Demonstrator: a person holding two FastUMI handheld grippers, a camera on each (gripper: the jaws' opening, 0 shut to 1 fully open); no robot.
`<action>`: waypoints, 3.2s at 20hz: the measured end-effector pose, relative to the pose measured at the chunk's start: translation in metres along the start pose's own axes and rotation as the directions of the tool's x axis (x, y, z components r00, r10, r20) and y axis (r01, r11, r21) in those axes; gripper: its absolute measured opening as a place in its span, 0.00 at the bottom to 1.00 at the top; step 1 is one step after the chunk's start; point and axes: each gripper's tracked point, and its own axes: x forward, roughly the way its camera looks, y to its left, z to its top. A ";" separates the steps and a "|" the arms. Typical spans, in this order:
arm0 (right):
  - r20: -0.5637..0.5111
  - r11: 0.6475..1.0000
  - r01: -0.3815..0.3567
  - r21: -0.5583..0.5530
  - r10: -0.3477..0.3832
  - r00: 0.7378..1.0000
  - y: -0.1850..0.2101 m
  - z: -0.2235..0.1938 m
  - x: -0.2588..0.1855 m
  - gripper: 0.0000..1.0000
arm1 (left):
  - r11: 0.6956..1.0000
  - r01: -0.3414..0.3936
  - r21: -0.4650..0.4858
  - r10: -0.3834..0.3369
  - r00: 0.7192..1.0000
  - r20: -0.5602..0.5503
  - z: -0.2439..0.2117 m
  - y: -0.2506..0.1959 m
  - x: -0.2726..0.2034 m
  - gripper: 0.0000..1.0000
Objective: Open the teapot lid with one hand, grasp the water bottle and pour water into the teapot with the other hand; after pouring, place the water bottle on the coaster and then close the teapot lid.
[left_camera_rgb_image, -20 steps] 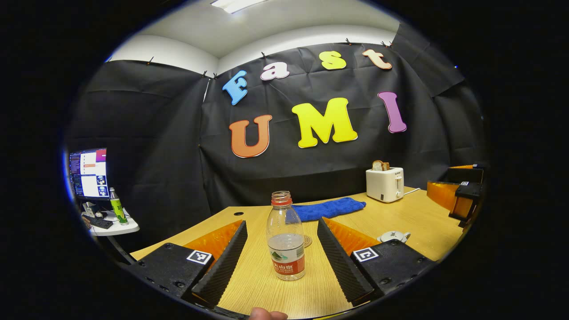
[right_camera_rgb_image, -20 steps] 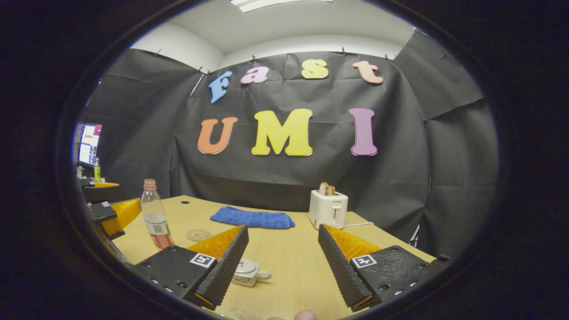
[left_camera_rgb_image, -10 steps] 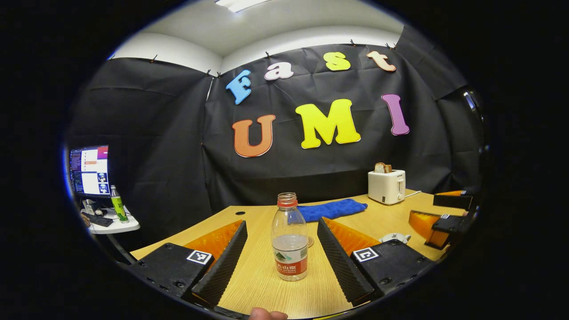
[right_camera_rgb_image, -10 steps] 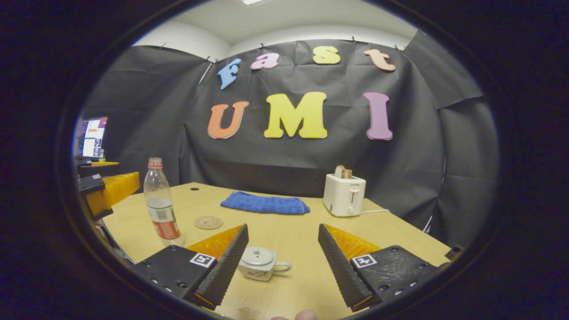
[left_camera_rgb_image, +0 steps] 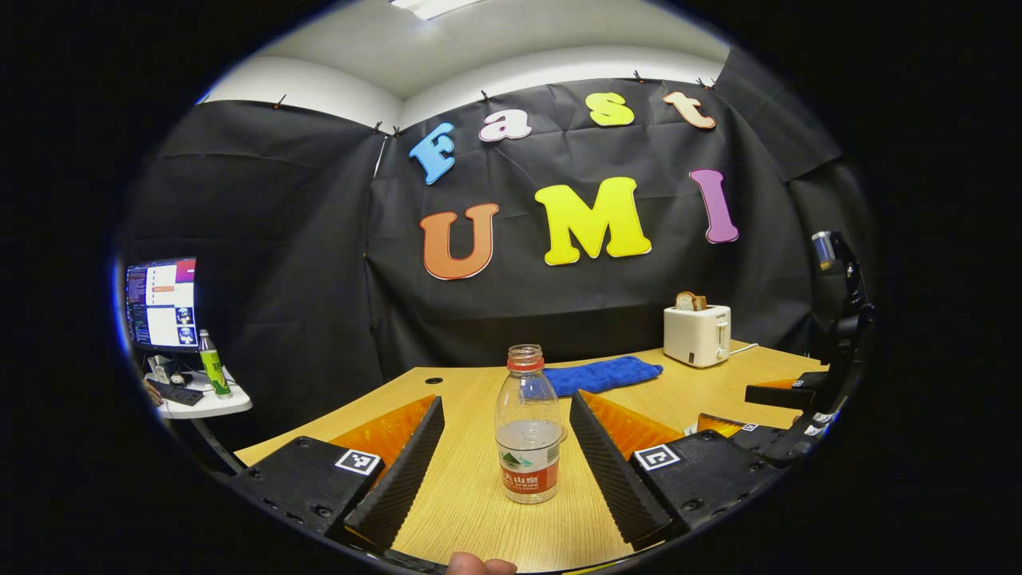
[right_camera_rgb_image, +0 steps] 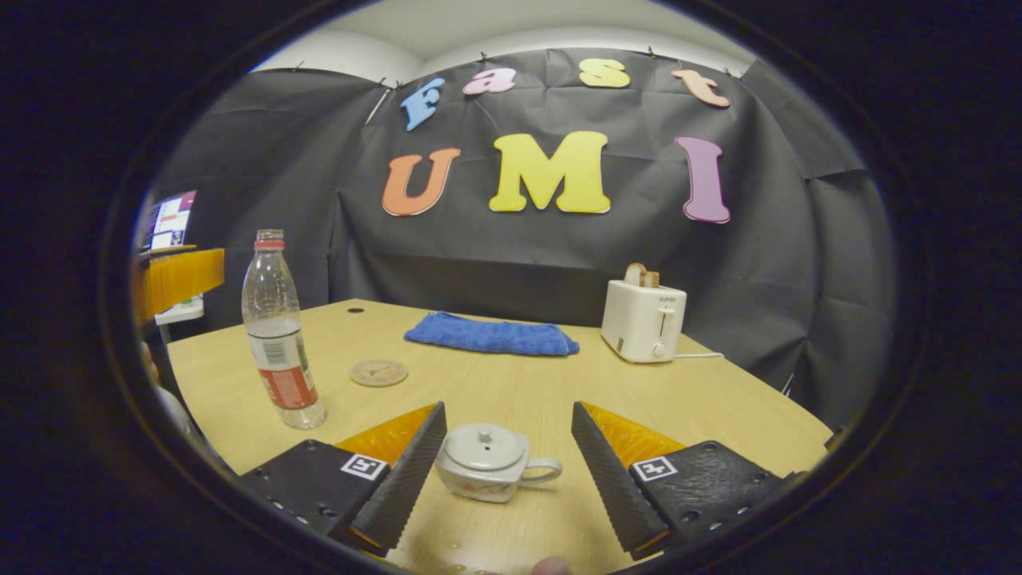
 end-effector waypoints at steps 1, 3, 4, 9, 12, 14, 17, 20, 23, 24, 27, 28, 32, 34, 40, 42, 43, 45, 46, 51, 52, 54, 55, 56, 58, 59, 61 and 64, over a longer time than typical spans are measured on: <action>-0.001 1.000 0.003 -0.001 -0.003 1.000 -0.001 -0.001 0.002 0.97 | 1.000 0.001 0.001 -0.001 1.000 0.000 0.000 0.000 0.000 0.99; -0.009 1.000 0.000 0.000 0.000 1.000 0.000 -0.004 0.010 0.94 | 1.000 -0.002 0.003 0.002 1.000 0.004 0.001 0.002 0.001 0.99; -0.017 1.000 -0.005 0.002 0.005 1.000 0.000 -0.005 0.012 0.95 | 1.000 -0.001 0.003 0.001 1.000 0.006 0.001 0.002 0.001 0.99; -0.020 1.000 -0.028 -0.015 0.027 0.999 0.009 -0.006 0.016 0.68 | 1.000 -0.004 0.004 0.004 1.000 0.004 -0.001 0.005 0.002 0.99; -0.033 0.999 -0.054 -0.008 0.053 0.998 0.015 -0.006 0.020 0.55 | 1.000 -0.006 0.000 0.006 1.000 0.006 0.000 0.007 0.002 0.99; -0.032 0.999 -0.054 -0.006 0.054 0.998 0.015 -0.005 0.020 0.36 | 1.000 -0.008 0.001 0.008 1.000 0.008 0.002 0.007 0.000 0.99; -0.042 0.998 -0.066 -0.007 0.066 0.997 0.016 -0.008 0.022 0.06 | 1.000 -0.010 0.001 0.010 1.000 0.006 0.001 0.008 0.001 0.99; -0.042 0.996 -0.085 0.002 0.085 0.995 0.014 -0.007 0.025 0.00 | 1.000 -0.008 -0.007 0.008 1.000 0.000 -0.002 0.008 0.002 0.99; -0.030 0.995 -0.100 -0.005 0.100 0.995 0.015 -0.005 0.022 0.02 | 1.000 -0.009 -0.003 0.009 1.000 -0.008 -0.005 0.009 0.004 0.99; -0.029 0.995 -0.105 -0.003 0.105 0.994 0.014 -0.002 0.022 0.02 | 1.000 -0.011 -0.002 0.011 1.000 -0.012 -0.007 0.010 0.004 0.99; -0.006 0.992 -0.122 0.007 0.122 0.992 0.013 0.008 0.020 0.00 | 1.000 -0.009 -0.005 0.009 0.999 -0.040 -0.017 0.009 0.002 0.99; 0.002 0.992 -0.127 0.007 0.127 0.992 0.013 0.013 0.019 0.00 | 1.000 0.002 -0.005 -0.003 0.999 -0.054 -0.023 0.007 -0.001 0.99; 0.030 0.991 -0.131 0.001 0.131 0.991 0.003 0.030 0.008 0.00 | 0.999 0.031 -0.013 -0.033 0.992 -0.121 -0.051 0.003 -0.004 0.95; 0.029 0.993 -0.118 -0.026 0.119 0.992 -0.005 0.033 0.002 0.00 | 0.998 0.054 -0.031 -0.058 0.985 -0.165 -0.066 -0.001 -0.005 0.99; 0.029 0.994 -0.107 -0.009 0.107 0.994 -0.026 0.037 -0.022 0.00 | 0.990 0.114 -0.088 -0.134 0.951 -0.280 -0.109 -0.019 0.009 1.00; 0.034 0.996 -0.094 -0.010 0.094 0.995 -0.032 0.037 -0.028 0.00 | 0.986 0.131 -0.100 -0.156 0.936 -0.317 -0.121 -0.025 0.016 1.00; 0.035 0.996 -0.088 -0.009 0.088 0.995 -0.035 0.037 -0.031 0.00 | 0.987 0.132 -0.094 -0.155 0.932 -0.329 -0.125 -0.024 0.019 1.00; 0.037 0.997 -0.080 -0.006 0.080 0.996 -0.038 0.037 -0.033 0.02 | 0.987 0.139 -0.080 -0.158 0.928 -0.337 -0.129 -0.024 0.027 1.00; 0.032 0.997 -0.078 -0.009 0.079 0.996 -0.038 0.037 -0.033 0.02 | 0.987 0.141 -0.080 -0.160 0.926 -0.341 -0.131 -0.024 0.031 1.00; 0.023 0.997 -0.080 -0.011 0.081 0.996 -0.038 0.034 -0.038 0.00 | 0.986 0.150 -0.077 -0.168 0.920 -0.355 -0.134 -0.025 0.047 0.98; 0.024 0.997 -0.079 -0.012 0.079 0.997 -0.038 0.036 -0.038 0.00 | 0.986 0.147 -0.075 -0.164 0.920 -0.356 -0.134 -0.023 0.050 0.97; 0.025 0.997 -0.077 -0.010 0.077 0.997 -0.040 0.037 -0.039 0.00 | 0.985 0.153 -0.076 -0.171 0.918 -0.358 -0.134 -0.026 0.053 0.92; 0.022 0.997 -0.074 -0.008 0.074 0.997 -0.042 0.035 -0.039 0.00 | 0.985 0.155 -0.074 -0.172 0.917 -0.359 -0.135 -0.026 0.055 0.87; 0.018 0.997 -0.072 -0.002 0.072 0.997 -0.044 0.035 -0.039 0.00 | 0.985 0.157 -0.074 -0.173 0.916 -0.361 -0.135 -0.027 0.056 0.85; 0.012 0.997 -0.071 0.009 0.071 0.997 -0.046 0.032 -0.039 0.00 | 0.985 0.161 -0.067 -0.174 0.914 -0.366 -0.135 -0.028 0.054 0.81; 0.010 0.997 -0.071 0.010 0.070 0.997 -0.046 0.031 -0.039 0.00 | 0.984 0.170 -0.056 -0.178 0.910 -0.373 -0.136 -0.029 0.053 0.80; 0.008 0.997 -0.073 0.014 0.073 0.997 -0.048 0.030 -0.040 0.00 | 0.980 0.197 -0.012 -0.185 0.898 -0.399 -0.135 -0.028 0.047 0.79; 0.005 0.997 -0.080 0.024 0.080 0.997 -0.051 0.029 -0.042 0.00 | 0.965 0.250 0.075 -0.190 0.870 -0.455 -0.132 -0.024 0.039 0.77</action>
